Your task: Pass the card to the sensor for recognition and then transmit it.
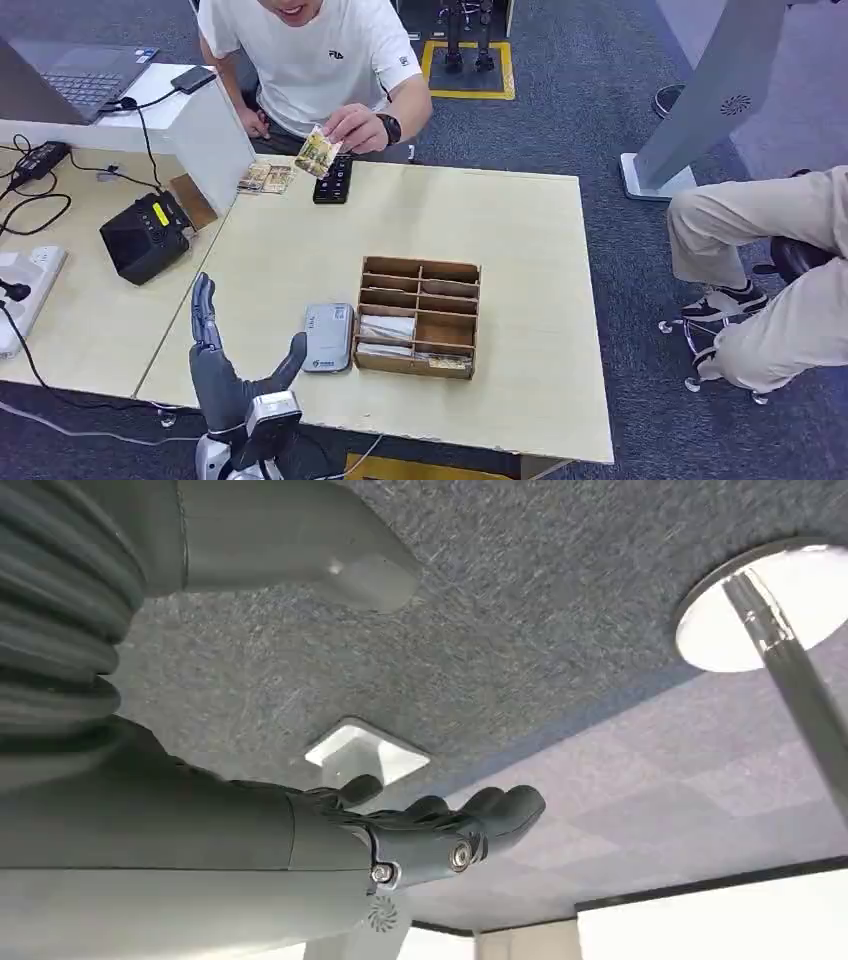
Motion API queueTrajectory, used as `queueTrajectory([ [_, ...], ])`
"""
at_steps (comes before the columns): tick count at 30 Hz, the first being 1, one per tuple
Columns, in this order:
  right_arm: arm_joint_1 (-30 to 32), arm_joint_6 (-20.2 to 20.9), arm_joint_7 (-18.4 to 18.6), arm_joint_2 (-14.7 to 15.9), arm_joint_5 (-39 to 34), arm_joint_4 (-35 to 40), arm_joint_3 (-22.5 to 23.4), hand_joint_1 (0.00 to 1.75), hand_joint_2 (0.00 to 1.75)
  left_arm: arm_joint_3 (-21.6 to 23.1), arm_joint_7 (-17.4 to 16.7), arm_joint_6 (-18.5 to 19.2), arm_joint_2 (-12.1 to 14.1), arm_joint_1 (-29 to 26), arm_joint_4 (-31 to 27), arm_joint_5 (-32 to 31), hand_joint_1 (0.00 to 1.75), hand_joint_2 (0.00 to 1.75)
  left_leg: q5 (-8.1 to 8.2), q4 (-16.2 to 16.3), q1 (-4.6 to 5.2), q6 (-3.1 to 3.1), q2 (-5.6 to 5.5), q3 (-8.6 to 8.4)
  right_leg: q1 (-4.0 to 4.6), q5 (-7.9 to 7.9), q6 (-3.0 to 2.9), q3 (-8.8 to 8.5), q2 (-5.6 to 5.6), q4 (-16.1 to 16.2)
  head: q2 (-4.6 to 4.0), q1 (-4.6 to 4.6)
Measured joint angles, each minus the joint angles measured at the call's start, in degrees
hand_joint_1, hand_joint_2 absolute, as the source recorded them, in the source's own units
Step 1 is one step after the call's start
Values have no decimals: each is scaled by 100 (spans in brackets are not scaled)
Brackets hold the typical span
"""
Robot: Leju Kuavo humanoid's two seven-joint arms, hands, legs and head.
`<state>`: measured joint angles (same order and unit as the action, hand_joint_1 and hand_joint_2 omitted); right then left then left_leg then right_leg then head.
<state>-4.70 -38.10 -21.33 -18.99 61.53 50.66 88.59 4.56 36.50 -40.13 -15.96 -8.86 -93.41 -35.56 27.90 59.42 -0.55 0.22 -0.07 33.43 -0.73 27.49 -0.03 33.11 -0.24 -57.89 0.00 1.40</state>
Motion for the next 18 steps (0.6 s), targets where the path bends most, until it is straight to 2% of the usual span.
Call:
queueTrajectory([
  [13, -80, 0, -304, 0, 216, -181, -2, 0, 175, -1183, -101, 0, 28, 1261, 450, -1010, 0, 175, -6, 0, 0, 2, -1, 0, 0, -3, 0, -2, 1, -1, 0, 2],
  [18, -107, 0, -380, 0, 297, -238, -2, 0, 175, -1495, -153, -2, 7, 1697, 616, -1331, 0, 175, -6, 1, 0, 2, -2, 0, 0, -3, 0, -3, 1, -2, 0, 2],
])
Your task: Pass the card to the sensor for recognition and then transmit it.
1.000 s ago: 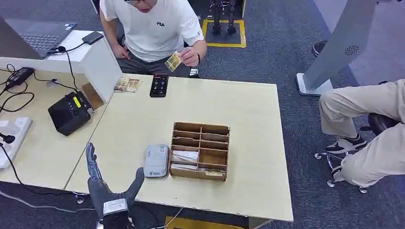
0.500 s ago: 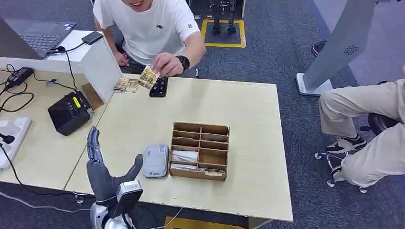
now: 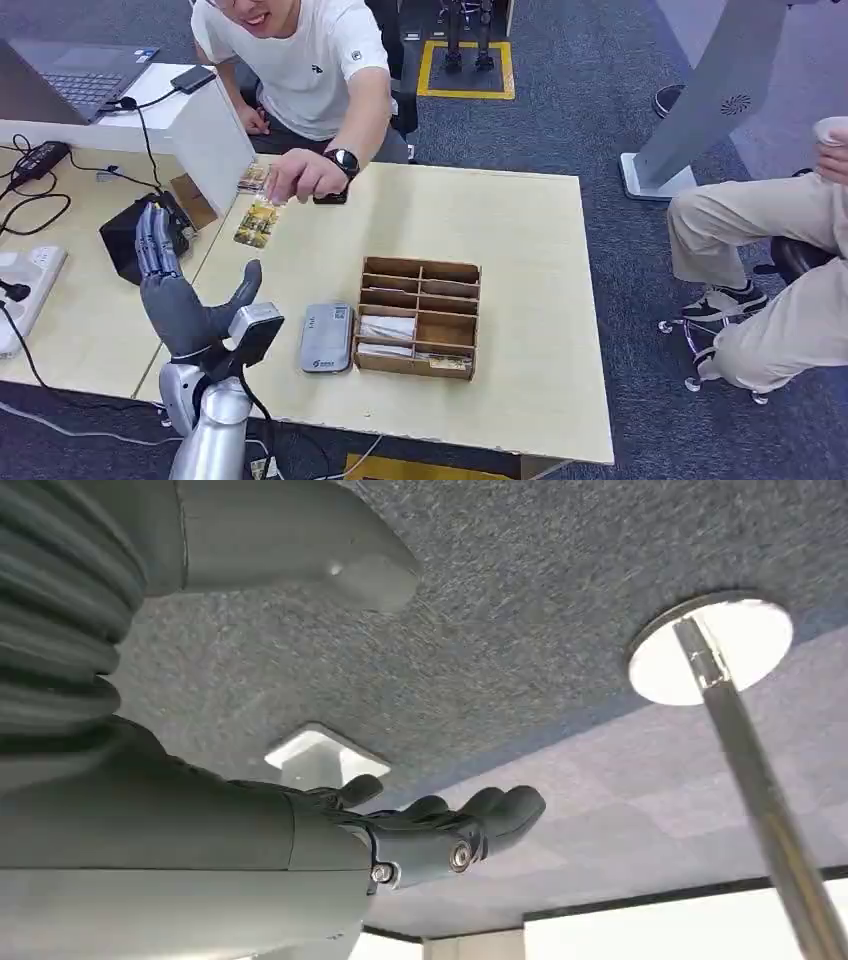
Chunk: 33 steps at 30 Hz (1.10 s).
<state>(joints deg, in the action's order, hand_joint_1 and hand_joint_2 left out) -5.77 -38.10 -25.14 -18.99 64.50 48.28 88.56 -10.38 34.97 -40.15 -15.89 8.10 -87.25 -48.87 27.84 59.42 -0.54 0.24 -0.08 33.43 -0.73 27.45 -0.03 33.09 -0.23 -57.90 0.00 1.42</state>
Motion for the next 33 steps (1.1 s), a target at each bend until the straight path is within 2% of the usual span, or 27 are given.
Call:
queueTrajectory([
  [14, -25, 0, -17, 0, 9, -61, 0, 0, 175, -203, -20, 0, -55, 317, 133, 90, 0, 175, 0, 0, 0, 0, 1, 0, 0, 0, 0, 1, 0, 0, 0, 0],
  [15, -26, 0, -24, 0, 9, -61, 0, 0, 175, -203, -4, 0, -55, 324, 138, 110, 33, 175, 0, 0, 0, 0, 1, 0, 0, 0, 0, 1, 0, 0, 0, 0],
  [16, -27, 0, -31, 0, 9, -61, 0, 0, 175, -203, 2, 0, -57, 325, 140, 116, 175, 175, 0, 0, 0, 0, 0, 0, 0, 0, 0, 1, 0, 0, 0, 0],
  [23, -29, 0, -79, 0, 4, -89, 0, 0, 175, -203, 125, 0, -59, 334, 168, -2, 175, 175, 0, 1, 0, 0, 2, 0, 0, 0, 0, 2, -4, 0, 0, 0],
  [33, -44, 0, -103, 0, 2, -118, 0, 0, 175, -203, 127, 0, -59, 335, 168, -179, 175, 175, 1, 0, 0, 0, 2, 0, 0, 1, 0, 3, -5, 0, 0, 0],
])
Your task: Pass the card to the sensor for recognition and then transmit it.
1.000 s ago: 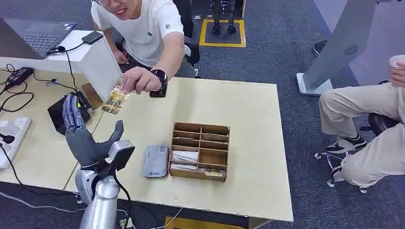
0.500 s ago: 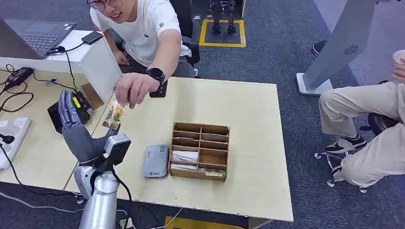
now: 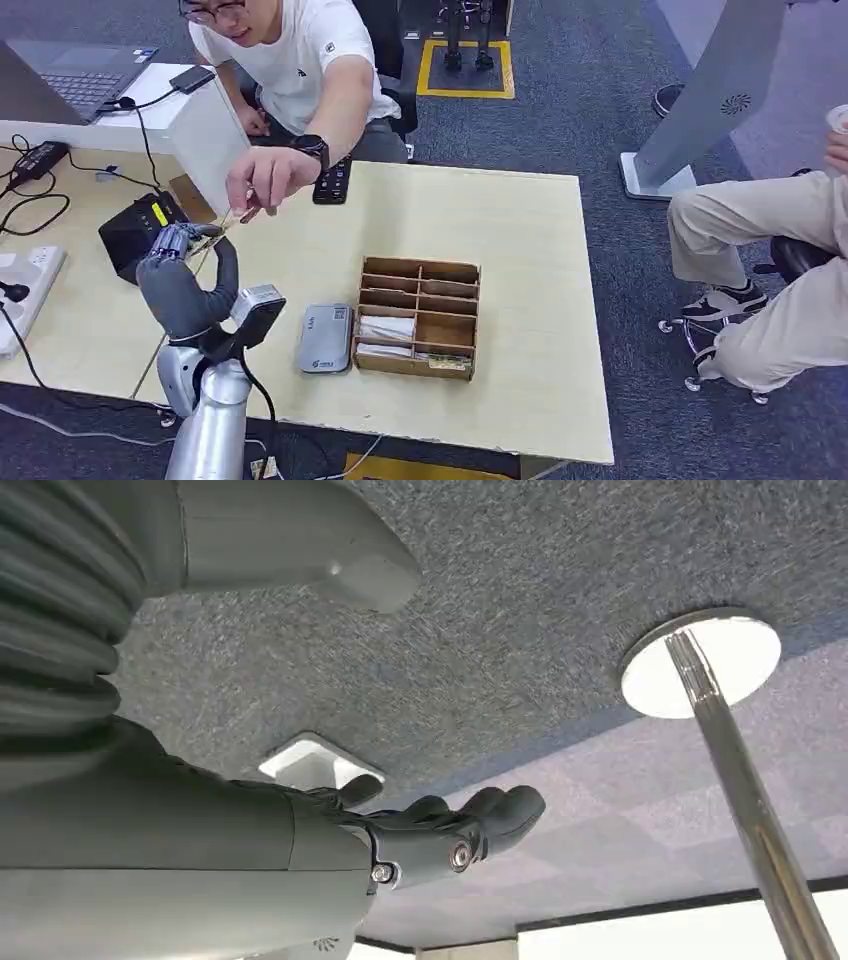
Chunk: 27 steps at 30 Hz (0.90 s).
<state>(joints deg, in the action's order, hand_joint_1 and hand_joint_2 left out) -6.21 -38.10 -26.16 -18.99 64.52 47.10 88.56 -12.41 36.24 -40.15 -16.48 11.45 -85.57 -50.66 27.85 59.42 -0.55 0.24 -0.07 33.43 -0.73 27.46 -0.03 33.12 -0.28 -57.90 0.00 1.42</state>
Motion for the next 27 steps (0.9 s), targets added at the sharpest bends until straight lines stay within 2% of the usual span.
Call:
queueTrajectory([
  [9, -5, 0, -13, 0, -24, -37, 0, 0, 175, 0, -7, 0, 0, -1, -2, -20, 175, 175, -1, 0, 0, 0, -1, 0, 0, -1, 0, -2, 1, 0, 0, 0],
  [15, -6, 0, -7, 0, -88, -66, 0, 0, 175, -9, -59, -4, 0, -7, -15, -403, 175, 175, 0, 0, 0, 0, -1, 3, 0, 0, 0, -3, 2, 0, 0, 0],
  [27, -4, 0, 120, 0, -140, -66, 0, 0, 175, -682, -63, -4, -2, -172, -107, -802, 175, 175, 0, -1, 0, 0, -2, 5, 0, 0, 0, -4, 5, -1, 0, -2],
])
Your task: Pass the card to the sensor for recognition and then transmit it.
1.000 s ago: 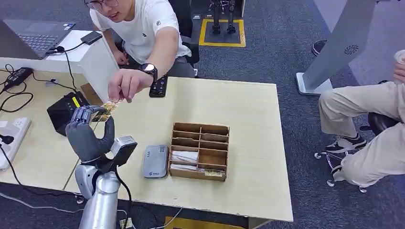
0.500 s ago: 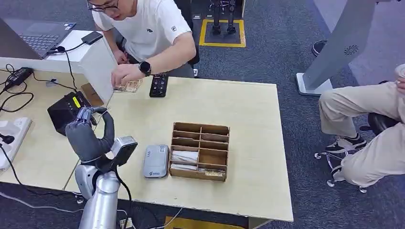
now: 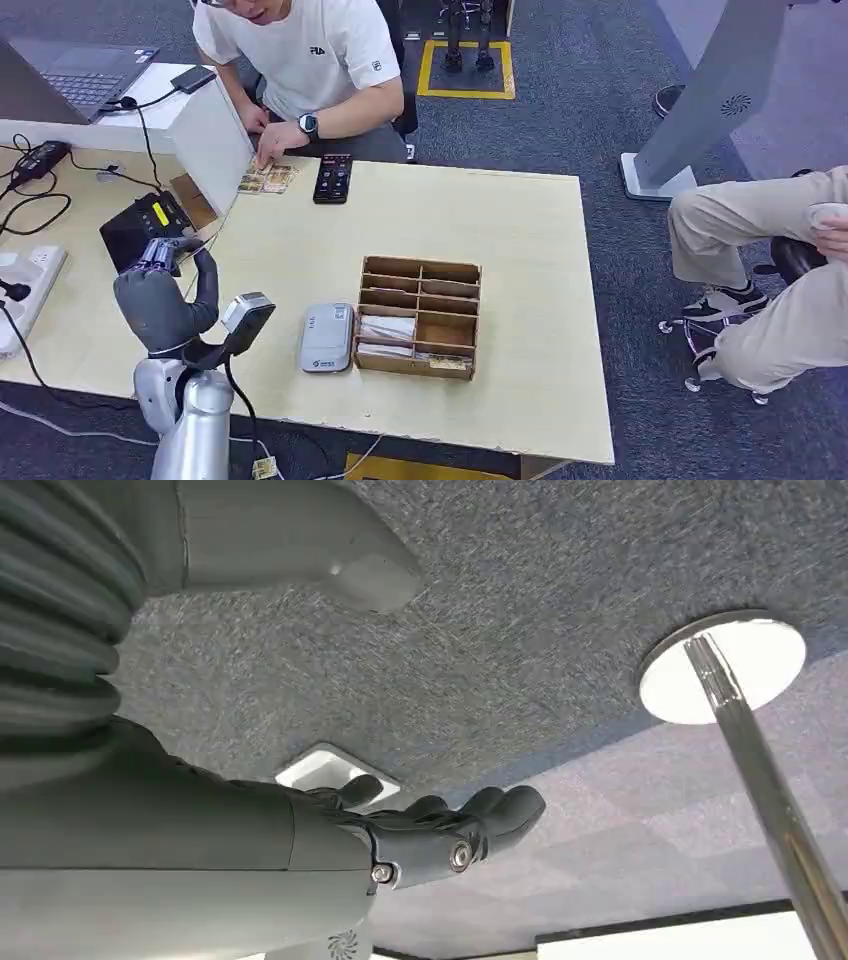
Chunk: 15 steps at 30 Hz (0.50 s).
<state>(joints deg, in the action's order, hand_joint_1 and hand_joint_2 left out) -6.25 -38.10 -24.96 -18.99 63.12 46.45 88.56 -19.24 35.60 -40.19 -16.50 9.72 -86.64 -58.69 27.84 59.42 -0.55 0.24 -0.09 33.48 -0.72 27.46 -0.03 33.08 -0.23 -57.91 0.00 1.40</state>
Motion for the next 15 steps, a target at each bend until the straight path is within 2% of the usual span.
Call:
queueTrajectory([
  [8, 1, 0, 103, 0, -77, 46, 0, 0, 175, -164, -284, 0, 4, -284, 59, -396, 175, 175, 1, 0, 1, 1, -2, 2, -1, 1, 1, 1, 1, 0, 0, 4],
  [15, 0, 0, 122, 0, -83, 77, 0, 0, 175, -168, -466, 0, 9, -470, 359, -632, 175, 175, 1, 0, 1, 1, -1, 1, -1, 1, 2, 1, 1, 1, 0, 2],
])
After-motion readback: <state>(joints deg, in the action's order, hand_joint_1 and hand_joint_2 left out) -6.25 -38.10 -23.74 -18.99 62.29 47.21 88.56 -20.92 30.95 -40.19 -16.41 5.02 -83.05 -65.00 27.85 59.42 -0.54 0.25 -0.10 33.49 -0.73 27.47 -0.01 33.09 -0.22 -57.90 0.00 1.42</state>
